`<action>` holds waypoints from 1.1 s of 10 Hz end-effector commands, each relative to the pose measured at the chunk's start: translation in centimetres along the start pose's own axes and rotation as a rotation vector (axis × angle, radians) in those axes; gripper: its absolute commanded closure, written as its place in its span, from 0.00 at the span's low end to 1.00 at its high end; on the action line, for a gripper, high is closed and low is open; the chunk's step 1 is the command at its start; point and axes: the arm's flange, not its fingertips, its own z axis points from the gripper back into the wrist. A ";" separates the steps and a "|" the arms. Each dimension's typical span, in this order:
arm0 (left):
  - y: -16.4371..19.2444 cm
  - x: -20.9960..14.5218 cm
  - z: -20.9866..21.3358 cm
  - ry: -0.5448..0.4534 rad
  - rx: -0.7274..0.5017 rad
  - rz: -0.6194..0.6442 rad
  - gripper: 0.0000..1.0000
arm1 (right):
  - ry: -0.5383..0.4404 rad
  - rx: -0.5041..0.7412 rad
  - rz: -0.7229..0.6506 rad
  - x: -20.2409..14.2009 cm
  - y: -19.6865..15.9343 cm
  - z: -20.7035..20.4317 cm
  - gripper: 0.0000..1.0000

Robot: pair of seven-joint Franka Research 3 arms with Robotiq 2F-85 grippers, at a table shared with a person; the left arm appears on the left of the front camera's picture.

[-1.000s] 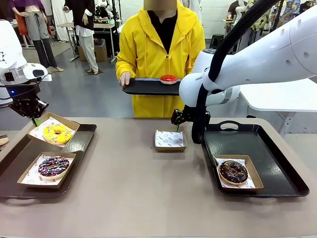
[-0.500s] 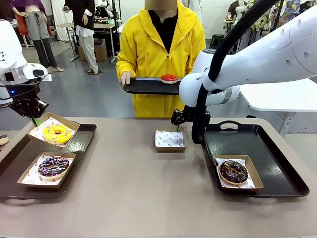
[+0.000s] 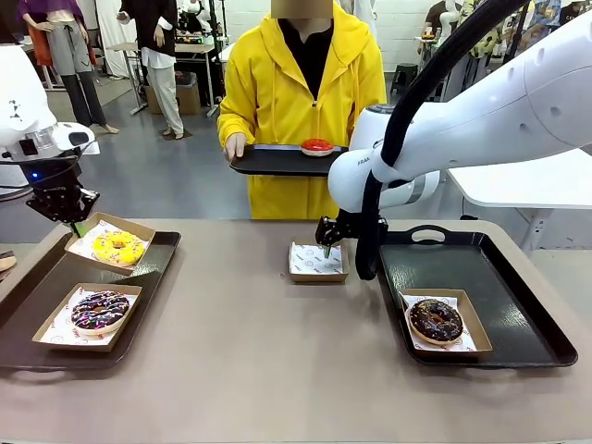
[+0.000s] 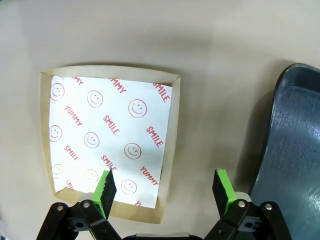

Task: Individually package the donuts and arrange them on the tray.
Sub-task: Place the picked Paper togo box on the Handle tray while simultaneously picking up another Paper togo box from the table with the other hand.

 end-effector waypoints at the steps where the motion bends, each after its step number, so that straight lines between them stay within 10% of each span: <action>1: 0.2 1.0 -0.6 -0.006 -0.010 0.015 0.99 | -0.019 -0.045 -0.034 0.8 0.5 -0.9 0.00; 11: 0.0 3.2 -3.8 0.018 0.087 0.066 0.94 | -0.017 -0.045 -0.007 0.9 0.8 -1.6 0.10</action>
